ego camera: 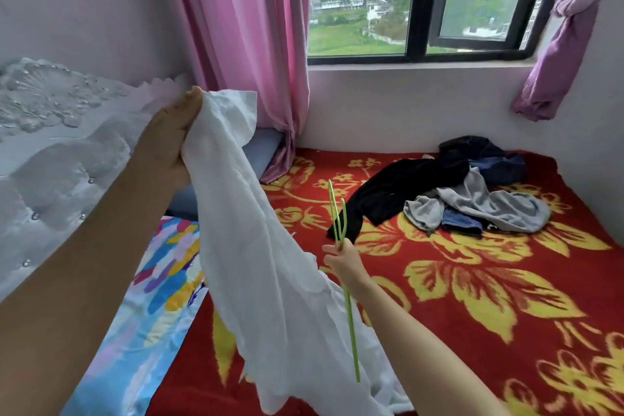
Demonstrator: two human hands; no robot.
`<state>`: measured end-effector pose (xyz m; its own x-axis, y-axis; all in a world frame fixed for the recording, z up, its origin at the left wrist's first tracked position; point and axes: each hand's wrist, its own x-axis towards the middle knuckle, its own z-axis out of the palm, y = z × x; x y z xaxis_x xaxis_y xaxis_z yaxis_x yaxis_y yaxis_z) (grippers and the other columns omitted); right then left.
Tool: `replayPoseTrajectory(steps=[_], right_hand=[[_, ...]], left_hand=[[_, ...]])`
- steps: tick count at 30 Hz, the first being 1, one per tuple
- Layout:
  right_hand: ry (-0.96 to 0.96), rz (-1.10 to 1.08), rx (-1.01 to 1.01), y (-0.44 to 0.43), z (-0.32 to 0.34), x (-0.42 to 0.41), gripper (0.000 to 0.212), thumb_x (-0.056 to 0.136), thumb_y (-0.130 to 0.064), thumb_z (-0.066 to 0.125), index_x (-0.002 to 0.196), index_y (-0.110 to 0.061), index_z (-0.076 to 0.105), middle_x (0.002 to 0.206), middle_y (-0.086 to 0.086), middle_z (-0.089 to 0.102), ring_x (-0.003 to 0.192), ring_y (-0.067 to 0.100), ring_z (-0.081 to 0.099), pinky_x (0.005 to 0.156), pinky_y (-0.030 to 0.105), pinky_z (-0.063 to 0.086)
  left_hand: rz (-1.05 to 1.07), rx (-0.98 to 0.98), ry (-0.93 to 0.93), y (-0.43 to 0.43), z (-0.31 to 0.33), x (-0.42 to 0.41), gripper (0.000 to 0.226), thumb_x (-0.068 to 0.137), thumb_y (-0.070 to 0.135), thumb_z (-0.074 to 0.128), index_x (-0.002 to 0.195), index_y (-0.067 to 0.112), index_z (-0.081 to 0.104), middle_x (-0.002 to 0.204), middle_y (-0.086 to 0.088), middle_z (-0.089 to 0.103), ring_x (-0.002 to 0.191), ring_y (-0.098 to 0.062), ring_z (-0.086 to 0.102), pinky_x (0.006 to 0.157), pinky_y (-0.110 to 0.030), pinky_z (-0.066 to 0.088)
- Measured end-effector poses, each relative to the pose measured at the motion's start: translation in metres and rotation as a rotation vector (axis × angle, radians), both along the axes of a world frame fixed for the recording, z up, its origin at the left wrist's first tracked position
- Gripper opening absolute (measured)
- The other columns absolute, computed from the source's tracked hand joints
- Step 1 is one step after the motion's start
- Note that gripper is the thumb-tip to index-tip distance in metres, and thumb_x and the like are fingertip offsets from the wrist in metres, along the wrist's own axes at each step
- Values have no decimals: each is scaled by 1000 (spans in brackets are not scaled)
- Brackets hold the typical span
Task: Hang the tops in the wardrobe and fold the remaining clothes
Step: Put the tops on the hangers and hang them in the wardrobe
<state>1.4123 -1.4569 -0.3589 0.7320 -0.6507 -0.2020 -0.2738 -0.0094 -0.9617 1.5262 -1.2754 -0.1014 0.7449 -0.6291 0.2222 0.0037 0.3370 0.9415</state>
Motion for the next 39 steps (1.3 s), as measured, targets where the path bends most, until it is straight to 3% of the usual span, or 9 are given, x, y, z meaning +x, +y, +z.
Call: replayPoseTrajectory(steps=[3, 7, 11, 14, 17, 23, 29, 34, 39], right_hand=[[163, 302, -73, 19, -8, 15, 25, 80, 0, 49, 70, -15, 33, 79, -1, 46, 65, 12, 43, 50, 19, 34], [168, 449, -88, 56, -24, 31, 19, 72, -18, 62, 81, -11, 46, 75, 2, 44, 69, 13, 37, 57, 26, 32], [103, 368, -54, 28, 3, 20, 28, 78, -1, 63, 74, -13, 39, 60, -1, 37, 41, 4, 31, 39, 17, 26], [95, 307, -127, -28, 44, -4, 35, 81, 6, 59, 69, -14, 32, 58, 0, 32, 40, 6, 27, 38, 16, 23], [16, 131, -179, -81, 84, -36, 38, 81, 11, 58, 67, -14, 32, 56, 2, 30, 32, 4, 25, 34, 17, 20], [74, -141, -277, -143, 129, -101, 41, 81, 7, 61, 67, -16, 30, 55, 2, 29, 37, 10, 25, 35, 20, 19], [422, -149, -573, -137, 125, -142, 39, 88, -18, 62, 58, -13, 39, 54, 0, 41, 50, 13, 36, 51, 27, 28], [111, -85, -453, -99, 136, -154, 44, 99, -27, 42, 62, -4, 51, 36, -8, 40, 30, 3, 31, 36, 12, 27], [-22, 93, -160, -68, 149, -171, 39, 95, -27, 42, 67, -1, 53, 39, -3, 29, 30, 5, 20, 32, 15, 18]], left_hand=[[-72, -29, -8, 9, 3, -4, 34, 51, 53, 83, 63, 22, 75, 64, 8, 67, 61, -3, 65, 58, -18, 54], [-44, -40, 12, 24, 7, 6, 36, 51, 51, 85, 69, 21, 76, 71, 5, 69, 66, -5, 66, 62, -20, 55], [178, 21, -28, 50, 1, 24, 37, 92, 30, 49, 65, 20, 71, 63, 6, 66, 61, -6, 63, 60, -19, 53], [492, 182, -192, 73, -17, 46, 41, 96, 19, 51, 59, 23, 68, 53, 15, 61, 56, 1, 55, 58, -15, 48], [645, 423, -277, 77, -47, 64, 38, 94, 16, 54, 57, 18, 62, 35, 15, 47, 33, 1, 41, 37, -10, 33], [485, 823, -531, 43, -108, 75, 34, 92, 18, 58, 62, 5, 52, 56, -9, 44, 64, -20, 42, 58, -33, 29], [254, 779, -420, -19, -113, 42, 42, 94, 16, 54, 54, 10, 41, 55, -6, 36, 64, -21, 36, 58, -31, 25], [209, 875, -497, -47, -119, 10, 39, 94, 14, 52, 57, 8, 42, 55, -4, 38, 53, -15, 35, 52, -28, 28], [227, 887, -409, -49, -134, 4, 39, 94, 13, 51, 57, 7, 40, 57, -5, 36, 55, -16, 33, 57, -31, 25]])
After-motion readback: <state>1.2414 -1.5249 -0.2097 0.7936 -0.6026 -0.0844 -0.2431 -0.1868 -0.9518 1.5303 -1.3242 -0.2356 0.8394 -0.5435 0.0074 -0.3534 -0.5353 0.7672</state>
